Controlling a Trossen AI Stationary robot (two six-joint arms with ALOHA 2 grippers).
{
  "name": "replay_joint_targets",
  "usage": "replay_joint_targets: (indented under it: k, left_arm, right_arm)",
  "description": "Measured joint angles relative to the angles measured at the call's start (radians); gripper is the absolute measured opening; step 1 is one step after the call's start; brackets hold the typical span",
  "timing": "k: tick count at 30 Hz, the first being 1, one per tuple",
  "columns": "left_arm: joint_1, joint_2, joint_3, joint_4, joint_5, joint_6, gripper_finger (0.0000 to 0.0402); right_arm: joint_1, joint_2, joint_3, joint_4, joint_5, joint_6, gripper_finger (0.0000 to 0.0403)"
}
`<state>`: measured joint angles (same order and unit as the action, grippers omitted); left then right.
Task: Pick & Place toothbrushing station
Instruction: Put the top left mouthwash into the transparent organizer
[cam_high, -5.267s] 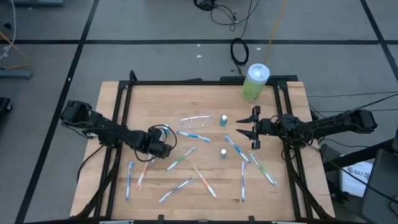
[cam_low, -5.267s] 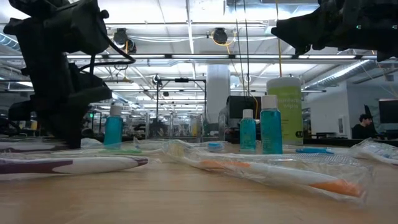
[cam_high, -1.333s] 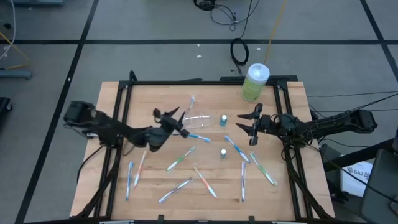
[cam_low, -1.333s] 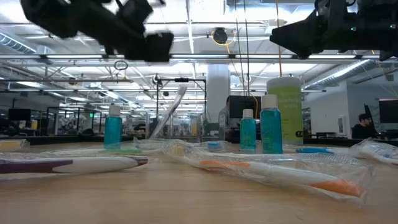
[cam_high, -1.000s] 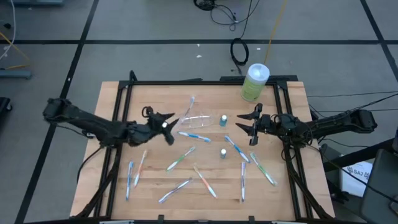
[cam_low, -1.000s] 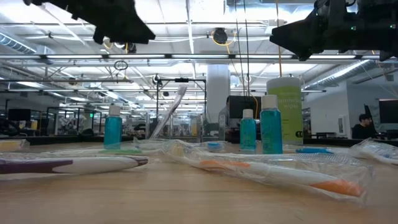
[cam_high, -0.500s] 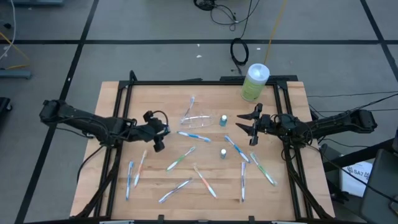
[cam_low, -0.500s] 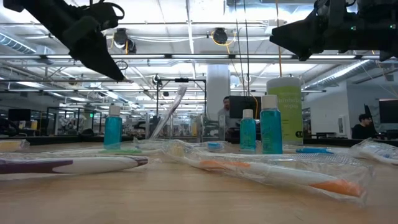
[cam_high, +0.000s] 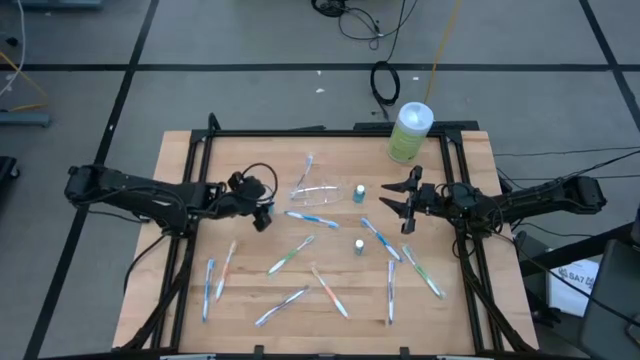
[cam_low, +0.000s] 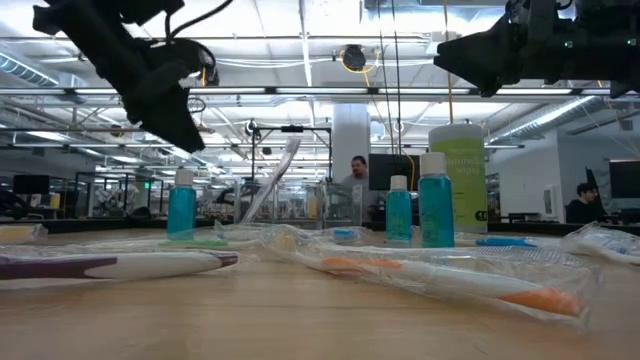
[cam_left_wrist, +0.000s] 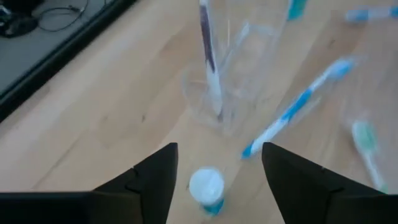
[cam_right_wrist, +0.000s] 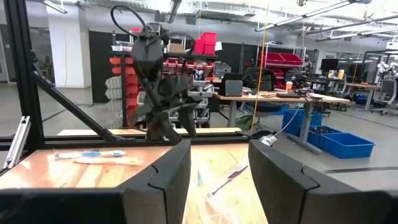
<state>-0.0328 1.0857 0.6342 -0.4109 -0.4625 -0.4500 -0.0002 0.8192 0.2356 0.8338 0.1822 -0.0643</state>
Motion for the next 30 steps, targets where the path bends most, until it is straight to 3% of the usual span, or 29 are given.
replay_joint_targets:
  k: [4,15,30]
  left_arm:
    - [0.000,0.043,0.000,-0.007,-0.004,-0.158,0.0243]
    - [-0.002,0.181,-0.002,0.001,-0.067,-0.176,0.0239]
    - [-0.002,0.184,-0.001,-0.003,-0.042,-0.237,0.0113]
  right_arm:
    - [0.000,0.000,0.000,-0.001,0.000,0.000,0.0155]
    - [0.000,0.000,0.000,-0.022,0.000,0.000,0.0155]
    - [0.000,0.000,0.000,-0.023,0.000,0.000,0.0155]
